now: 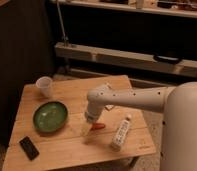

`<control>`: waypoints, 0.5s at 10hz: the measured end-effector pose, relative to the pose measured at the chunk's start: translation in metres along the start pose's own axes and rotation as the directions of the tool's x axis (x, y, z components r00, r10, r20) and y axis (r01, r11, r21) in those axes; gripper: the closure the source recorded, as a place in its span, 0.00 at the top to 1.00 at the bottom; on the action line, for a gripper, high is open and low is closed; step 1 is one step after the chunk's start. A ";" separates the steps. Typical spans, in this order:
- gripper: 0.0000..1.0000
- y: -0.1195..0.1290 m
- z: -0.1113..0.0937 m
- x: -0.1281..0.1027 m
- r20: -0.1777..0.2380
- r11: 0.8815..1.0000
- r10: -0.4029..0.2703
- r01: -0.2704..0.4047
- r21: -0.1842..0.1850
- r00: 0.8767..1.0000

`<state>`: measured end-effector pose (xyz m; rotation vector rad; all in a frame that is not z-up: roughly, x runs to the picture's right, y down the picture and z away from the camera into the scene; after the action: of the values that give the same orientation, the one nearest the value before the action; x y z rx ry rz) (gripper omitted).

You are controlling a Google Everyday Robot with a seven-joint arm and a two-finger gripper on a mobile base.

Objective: Place the pepper on the white sponge

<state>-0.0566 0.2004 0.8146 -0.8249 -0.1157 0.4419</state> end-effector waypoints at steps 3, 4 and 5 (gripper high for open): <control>0.80 0.001 0.008 0.000 -0.017 1.000 -0.008 0.008 0.002 1.000; 0.80 0.002 0.010 0.000 -0.021 1.000 -0.011 0.011 0.003 1.000; 0.80 0.002 0.013 0.001 -0.028 1.000 -0.014 0.015 0.003 0.999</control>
<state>-0.0600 0.2107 0.8218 -0.8264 -0.0945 0.4165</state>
